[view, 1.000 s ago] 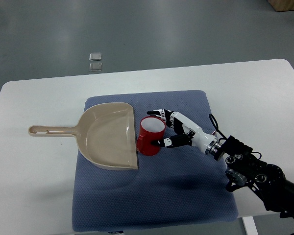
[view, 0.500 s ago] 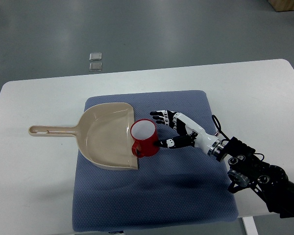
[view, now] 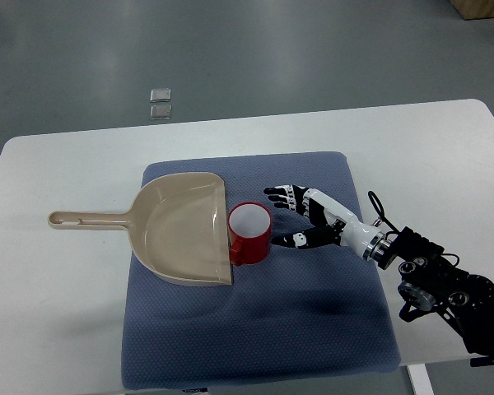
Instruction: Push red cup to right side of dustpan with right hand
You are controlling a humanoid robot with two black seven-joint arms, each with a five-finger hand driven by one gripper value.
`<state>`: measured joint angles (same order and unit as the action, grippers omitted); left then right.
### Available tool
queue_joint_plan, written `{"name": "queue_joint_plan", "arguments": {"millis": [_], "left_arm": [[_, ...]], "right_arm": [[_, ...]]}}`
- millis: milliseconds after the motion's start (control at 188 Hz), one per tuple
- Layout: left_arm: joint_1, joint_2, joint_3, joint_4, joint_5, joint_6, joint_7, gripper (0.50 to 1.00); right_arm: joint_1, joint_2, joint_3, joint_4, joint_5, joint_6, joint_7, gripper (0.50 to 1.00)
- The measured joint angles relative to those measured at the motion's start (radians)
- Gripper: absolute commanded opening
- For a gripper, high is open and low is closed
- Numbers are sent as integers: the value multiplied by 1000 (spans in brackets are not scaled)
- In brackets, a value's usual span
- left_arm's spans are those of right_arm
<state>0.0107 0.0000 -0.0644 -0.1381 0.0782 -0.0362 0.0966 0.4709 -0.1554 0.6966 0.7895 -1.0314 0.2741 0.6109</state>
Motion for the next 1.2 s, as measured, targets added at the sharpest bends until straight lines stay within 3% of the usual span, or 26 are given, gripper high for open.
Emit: {"name": "queue_joint_plan", "arguments": {"millis": [393, 814, 1202], "left_arm": [[0, 0, 0, 0, 0, 0, 0, 1000], [0, 0, 0, 0, 0, 0, 0, 1000], [0, 0, 0, 0, 0, 0, 0, 1000]], "right_arm": [[48, -70, 15, -21, 208, -31, 0, 913], [81, -108, 21, -46, 330, -248, 0, 913], [69, -83, 129, -38, 341, -249, -15, 921]]}}
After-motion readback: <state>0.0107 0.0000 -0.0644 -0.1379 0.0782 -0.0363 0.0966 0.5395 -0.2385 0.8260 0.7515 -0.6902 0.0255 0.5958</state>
